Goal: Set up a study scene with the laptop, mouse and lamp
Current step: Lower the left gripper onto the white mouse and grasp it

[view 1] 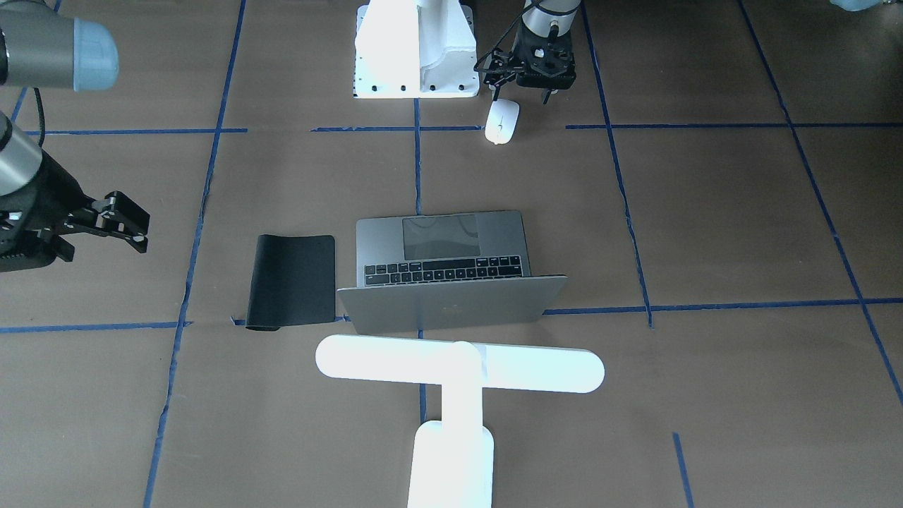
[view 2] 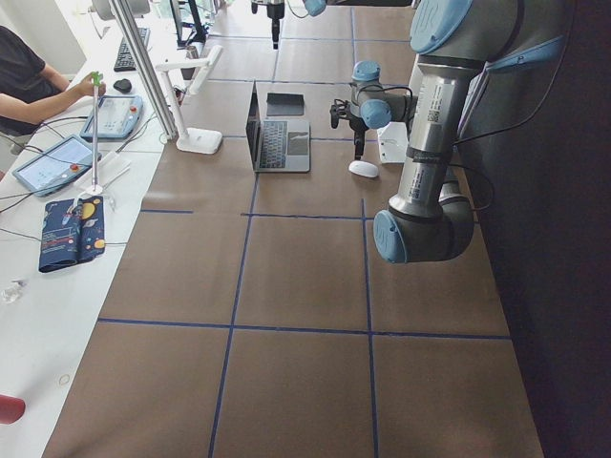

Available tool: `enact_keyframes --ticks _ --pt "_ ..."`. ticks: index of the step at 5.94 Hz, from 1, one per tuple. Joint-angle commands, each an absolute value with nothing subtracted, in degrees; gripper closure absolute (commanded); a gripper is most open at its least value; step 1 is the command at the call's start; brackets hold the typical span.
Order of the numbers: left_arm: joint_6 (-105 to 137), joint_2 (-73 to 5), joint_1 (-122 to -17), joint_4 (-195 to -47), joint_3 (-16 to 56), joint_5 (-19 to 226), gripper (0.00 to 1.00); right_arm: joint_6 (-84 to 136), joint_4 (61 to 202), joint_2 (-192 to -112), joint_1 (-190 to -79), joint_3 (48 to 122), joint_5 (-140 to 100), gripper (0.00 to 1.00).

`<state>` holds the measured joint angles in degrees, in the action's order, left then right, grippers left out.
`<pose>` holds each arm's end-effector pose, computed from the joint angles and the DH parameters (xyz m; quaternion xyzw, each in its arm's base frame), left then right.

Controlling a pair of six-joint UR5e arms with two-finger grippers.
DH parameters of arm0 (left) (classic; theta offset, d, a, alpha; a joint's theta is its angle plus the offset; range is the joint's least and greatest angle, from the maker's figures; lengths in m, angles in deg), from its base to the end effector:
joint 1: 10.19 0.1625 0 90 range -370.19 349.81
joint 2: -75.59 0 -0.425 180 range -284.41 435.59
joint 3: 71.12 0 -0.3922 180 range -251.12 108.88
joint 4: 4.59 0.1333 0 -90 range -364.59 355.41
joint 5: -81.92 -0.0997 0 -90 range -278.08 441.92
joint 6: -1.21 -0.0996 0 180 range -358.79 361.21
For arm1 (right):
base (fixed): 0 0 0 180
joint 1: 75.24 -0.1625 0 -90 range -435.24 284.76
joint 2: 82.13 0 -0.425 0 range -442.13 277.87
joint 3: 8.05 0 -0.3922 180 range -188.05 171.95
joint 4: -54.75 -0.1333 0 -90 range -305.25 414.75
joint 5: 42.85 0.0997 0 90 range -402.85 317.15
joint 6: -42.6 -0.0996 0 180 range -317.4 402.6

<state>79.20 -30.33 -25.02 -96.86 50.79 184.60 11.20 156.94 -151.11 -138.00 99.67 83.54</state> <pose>0.4726 -0.2404 0.2664 0.0004 0.4325 0.0246 0.9013 -0.2010 -0.5527 0.3409 0.0414 -0.3718 -0.0381 0.9266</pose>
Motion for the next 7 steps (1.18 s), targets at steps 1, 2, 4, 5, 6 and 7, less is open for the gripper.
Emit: enact_keyframes --ticks 1,2,4,5,6,7 --pt "79.52 -30.75 -22.25 -100.04 47.54 184.49 0.0 14.74 161.8 -154.17 -139.67 104.17 83.54 0.0" --pt "79.35 -30.84 -22.15 -100.13 45.88 184.4 0.0 14.74 161.8 -154.89 -139.67 104.53 83.54 0.0" --pt "79.26 -31.37 -21.89 -100.22 43.41 184.49 0.0 14.74 161.89 -155.86 -139.76 104.71 83.54 0.0" --pt "79.17 -31.37 -21.88 -100.3 43.05 184.49 0.0 14.83 161.8 -156.3 -139.67 104.71 83.54 0.0" --pt "79.26 -31.46 -21.88 -100.3 42.35 184.58 0.0 14.83 161.71 -156.39 -139.67 104.8 83.54 0.0" --pt "79.17 -32.24 -21.88 -100.31 41.56 184.58 0.0 14.83 161.71 -156.39 -139.67 104.63 83.54 0.0"
